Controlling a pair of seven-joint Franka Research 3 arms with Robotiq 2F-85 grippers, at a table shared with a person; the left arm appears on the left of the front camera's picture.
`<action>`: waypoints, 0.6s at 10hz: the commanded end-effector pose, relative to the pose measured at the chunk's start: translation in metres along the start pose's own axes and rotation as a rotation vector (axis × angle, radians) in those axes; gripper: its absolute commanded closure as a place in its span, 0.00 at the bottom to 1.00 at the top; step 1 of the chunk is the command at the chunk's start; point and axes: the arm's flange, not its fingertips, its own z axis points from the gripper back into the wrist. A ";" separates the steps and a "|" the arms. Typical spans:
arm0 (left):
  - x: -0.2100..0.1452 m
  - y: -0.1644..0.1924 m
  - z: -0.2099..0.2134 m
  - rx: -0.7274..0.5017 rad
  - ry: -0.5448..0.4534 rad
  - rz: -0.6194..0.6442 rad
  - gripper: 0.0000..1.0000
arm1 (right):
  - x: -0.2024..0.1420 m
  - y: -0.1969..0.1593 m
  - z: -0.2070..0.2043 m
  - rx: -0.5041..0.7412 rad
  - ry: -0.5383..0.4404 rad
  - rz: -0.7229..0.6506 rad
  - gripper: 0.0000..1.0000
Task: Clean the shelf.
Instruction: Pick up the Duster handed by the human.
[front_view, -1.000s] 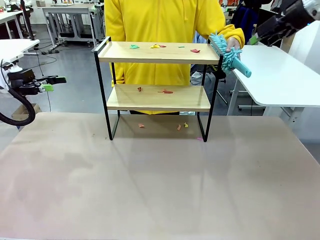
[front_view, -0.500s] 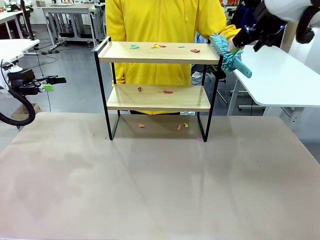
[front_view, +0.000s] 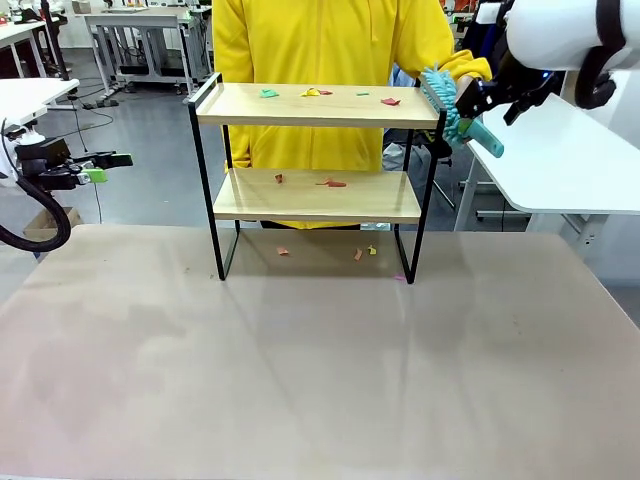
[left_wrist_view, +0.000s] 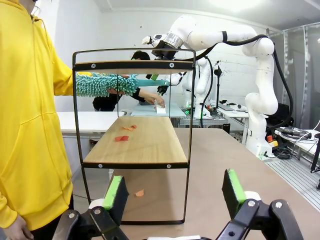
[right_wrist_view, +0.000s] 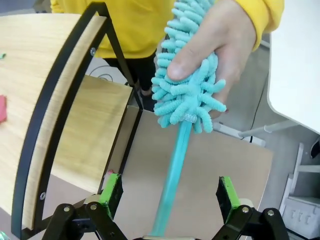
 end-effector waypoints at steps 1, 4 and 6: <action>0.001 -0.002 0.000 -0.007 0.008 -0.017 0.00 | -0.005 0.013 -0.004 -0.050 0.013 -0.058 0.00; 0.001 -0.002 0.000 -0.007 0.008 -0.017 0.00 | -0.010 0.013 -0.011 -0.079 0.010 -0.089 0.59; 0.001 -0.002 0.000 -0.007 0.008 -0.017 0.00 | -0.010 0.012 -0.008 -0.067 0.016 -0.109 1.00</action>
